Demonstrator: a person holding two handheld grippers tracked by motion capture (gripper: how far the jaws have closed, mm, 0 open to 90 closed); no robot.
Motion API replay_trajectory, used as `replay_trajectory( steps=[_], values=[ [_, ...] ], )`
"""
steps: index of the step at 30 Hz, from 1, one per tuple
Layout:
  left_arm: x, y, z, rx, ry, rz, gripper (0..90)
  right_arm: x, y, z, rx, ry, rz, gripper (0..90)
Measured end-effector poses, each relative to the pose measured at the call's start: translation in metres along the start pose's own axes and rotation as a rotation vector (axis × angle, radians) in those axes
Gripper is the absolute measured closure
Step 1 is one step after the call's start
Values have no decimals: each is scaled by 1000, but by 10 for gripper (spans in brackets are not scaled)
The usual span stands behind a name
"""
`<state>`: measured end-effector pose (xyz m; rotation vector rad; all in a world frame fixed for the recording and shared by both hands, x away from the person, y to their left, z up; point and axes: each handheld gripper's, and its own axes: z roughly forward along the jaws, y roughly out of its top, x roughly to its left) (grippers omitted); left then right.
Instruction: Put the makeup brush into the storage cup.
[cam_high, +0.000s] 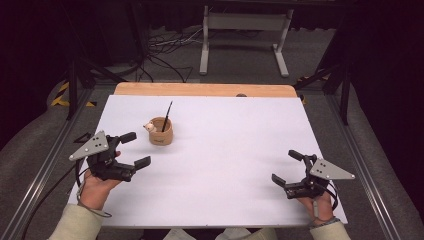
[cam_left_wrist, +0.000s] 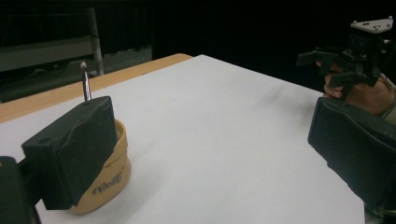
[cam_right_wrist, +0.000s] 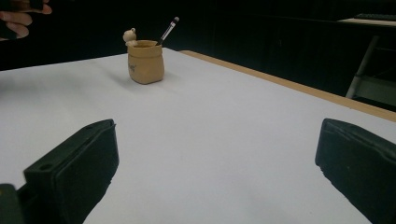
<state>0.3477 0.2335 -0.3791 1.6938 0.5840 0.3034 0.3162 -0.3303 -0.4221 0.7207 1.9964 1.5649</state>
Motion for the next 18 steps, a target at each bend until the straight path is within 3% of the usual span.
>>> replay_trajectory(
  steps=[18],
  values=[
    [-4,-47,1,25,-44,-63,17,0,-5,2,14,11,-2,0]
  ],
)
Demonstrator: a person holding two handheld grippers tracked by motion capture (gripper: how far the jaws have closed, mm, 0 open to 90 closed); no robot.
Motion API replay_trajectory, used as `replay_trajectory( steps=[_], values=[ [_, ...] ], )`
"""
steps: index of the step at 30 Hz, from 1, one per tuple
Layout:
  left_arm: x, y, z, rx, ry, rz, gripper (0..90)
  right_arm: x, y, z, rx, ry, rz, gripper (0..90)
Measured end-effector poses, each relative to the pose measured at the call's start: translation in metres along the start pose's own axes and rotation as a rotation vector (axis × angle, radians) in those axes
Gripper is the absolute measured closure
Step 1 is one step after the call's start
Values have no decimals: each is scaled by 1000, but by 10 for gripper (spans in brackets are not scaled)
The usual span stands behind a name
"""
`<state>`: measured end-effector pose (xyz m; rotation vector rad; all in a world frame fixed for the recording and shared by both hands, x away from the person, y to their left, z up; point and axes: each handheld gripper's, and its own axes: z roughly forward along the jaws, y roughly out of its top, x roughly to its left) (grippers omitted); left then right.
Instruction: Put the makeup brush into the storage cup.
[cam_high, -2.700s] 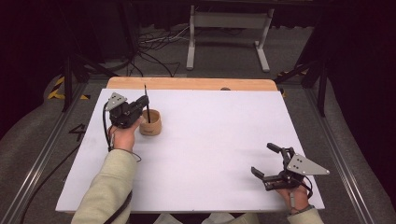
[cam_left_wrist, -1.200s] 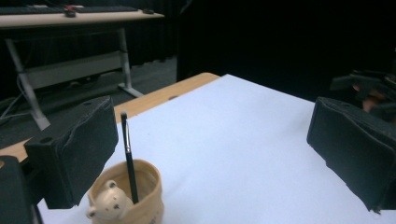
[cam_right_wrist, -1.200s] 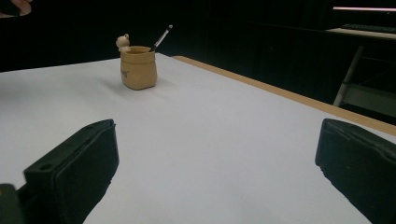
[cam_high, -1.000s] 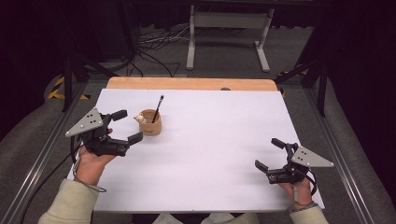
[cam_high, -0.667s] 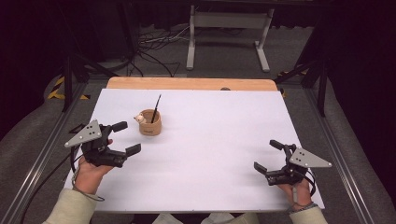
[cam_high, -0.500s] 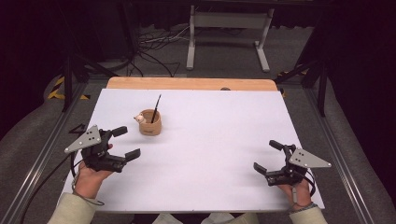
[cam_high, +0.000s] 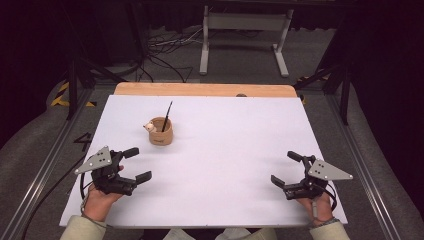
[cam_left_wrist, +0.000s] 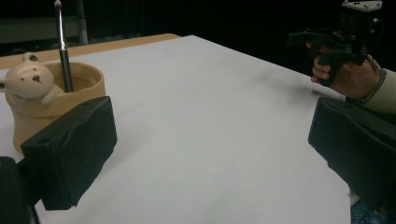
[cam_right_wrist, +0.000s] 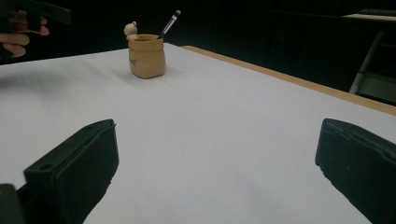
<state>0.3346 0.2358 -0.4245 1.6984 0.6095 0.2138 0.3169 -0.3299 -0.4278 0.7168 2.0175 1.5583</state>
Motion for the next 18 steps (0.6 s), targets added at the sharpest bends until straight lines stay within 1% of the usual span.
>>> replay_trajectory(
  steps=[2,3,6,8,10,11,13,16,17,18],
  values=[
    [-1,-5,0,2,0,7,18,1,-1,0,-1,2,-1,0],
    [-2,-7,1,5,-5,4,18,1,-1,0,1,3,0,0],
    [-3,-12,4,32,-1,29,21,1,-2,1,5,8,-3,0],
    [-2,-16,7,48,-9,38,20,2,-3,1,6,11,-2,0],
    [-3,-19,9,56,-10,37,20,2,-4,1,8,15,-5,0],
    [-2,-20,10,63,-11,49,20,2,-4,2,10,17,-4,0],
    [-3,-23,11,54,-10,38,21,2,-6,2,14,18,-6,0],
    [-4,-27,10,15,0,29,23,3,-7,3,20,22,-6,0],
    [-5,-29,11,8,12,25,26,3,-7,4,21,23,-8,0],
    [-6,-30,11,7,26,37,27,3,-8,4,23,23,-6,0]
  ],
)
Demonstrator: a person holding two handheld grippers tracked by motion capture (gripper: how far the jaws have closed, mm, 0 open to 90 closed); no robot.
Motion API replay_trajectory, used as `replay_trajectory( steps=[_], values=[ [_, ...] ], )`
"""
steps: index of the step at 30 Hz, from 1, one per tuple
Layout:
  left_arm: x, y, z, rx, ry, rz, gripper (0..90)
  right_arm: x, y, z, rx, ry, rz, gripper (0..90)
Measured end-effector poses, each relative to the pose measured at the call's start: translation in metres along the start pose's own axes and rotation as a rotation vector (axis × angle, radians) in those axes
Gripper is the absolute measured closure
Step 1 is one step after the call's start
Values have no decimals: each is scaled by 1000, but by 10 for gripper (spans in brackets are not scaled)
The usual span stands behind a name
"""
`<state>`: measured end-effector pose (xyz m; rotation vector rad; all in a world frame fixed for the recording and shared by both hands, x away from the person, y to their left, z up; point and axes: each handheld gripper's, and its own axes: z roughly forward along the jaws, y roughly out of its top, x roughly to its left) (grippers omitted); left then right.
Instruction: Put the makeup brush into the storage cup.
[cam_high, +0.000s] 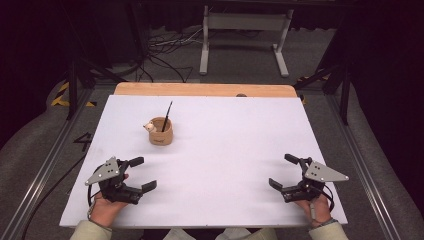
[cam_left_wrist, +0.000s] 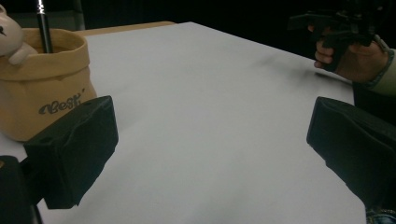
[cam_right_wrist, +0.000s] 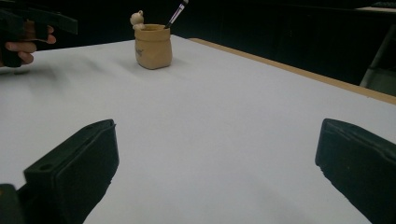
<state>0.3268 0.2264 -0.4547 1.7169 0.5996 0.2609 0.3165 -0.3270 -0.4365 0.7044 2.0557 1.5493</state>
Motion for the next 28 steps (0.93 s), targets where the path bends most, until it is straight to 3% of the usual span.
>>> replay_trajectory(
  steps=[10,11,28],
  values=[
    [-4,-12,2,-14,1,-9,31,-2,-7,4,19,7,23,0],
    [-3,-12,2,-9,8,9,32,-2,-7,4,21,10,27,0],
    [-3,-11,3,-3,-12,-8,23,-2,-8,5,30,16,30,0]
  ],
)
